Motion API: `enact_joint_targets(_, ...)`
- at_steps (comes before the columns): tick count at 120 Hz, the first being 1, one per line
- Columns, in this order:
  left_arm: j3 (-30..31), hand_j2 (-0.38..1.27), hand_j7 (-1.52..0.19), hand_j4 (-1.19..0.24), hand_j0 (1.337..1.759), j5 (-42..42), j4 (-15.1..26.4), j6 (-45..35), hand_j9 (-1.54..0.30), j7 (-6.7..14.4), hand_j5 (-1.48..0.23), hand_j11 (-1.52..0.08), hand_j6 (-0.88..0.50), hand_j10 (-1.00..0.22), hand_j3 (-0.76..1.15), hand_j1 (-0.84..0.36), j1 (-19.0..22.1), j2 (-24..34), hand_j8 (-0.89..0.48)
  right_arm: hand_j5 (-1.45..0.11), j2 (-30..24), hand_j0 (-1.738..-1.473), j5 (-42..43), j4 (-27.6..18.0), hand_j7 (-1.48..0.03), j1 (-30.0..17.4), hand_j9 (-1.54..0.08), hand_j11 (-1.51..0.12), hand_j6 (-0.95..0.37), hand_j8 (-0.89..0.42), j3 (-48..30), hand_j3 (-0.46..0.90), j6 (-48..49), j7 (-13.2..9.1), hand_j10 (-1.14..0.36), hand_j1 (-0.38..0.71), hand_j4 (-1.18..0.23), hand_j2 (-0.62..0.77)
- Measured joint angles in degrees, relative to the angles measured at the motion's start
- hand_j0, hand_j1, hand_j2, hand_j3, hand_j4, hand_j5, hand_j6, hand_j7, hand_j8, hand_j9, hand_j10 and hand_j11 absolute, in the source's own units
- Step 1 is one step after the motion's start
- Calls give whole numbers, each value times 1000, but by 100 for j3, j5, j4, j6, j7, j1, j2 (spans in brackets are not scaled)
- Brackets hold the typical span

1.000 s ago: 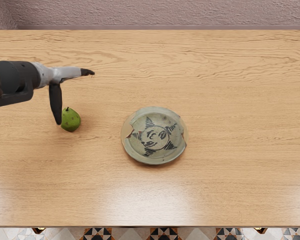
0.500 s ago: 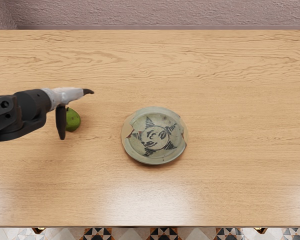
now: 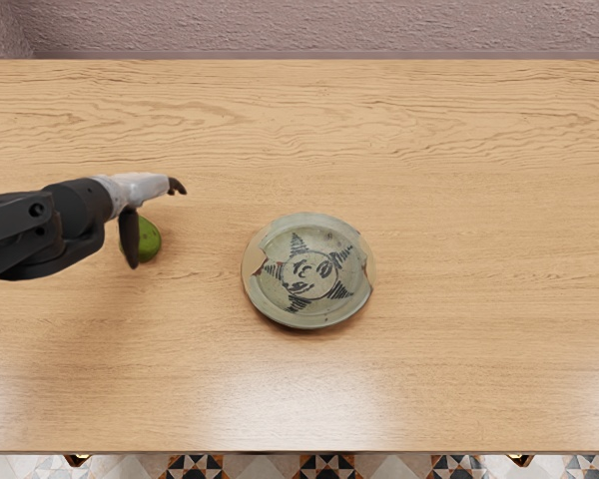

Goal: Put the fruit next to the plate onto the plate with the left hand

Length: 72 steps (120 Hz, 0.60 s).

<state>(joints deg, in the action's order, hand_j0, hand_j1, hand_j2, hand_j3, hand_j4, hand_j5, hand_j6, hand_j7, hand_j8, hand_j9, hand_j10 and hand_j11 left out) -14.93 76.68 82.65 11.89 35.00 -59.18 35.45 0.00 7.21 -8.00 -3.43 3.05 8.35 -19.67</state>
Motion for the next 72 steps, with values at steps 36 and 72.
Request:
enact_joint_targets(36,294,41,-246,-194,1658,107,-111,-297,-245,0,-246,-245,-195,-193,0,125,44,6,-195,0,0,-1658,0,2,0,0,0,0,0,0,2,0,0,-1,0,-349,0,0)
enact_joint_targets(72,412,42,-251,-198,1658,156,-117,-408,-251,0,-251,-250,-199,-197,0,120,55,-106,-199,0,0,-1658,0,1,0,-24,0,0,0,0,0,0,0,-1,0,-349,0,0)
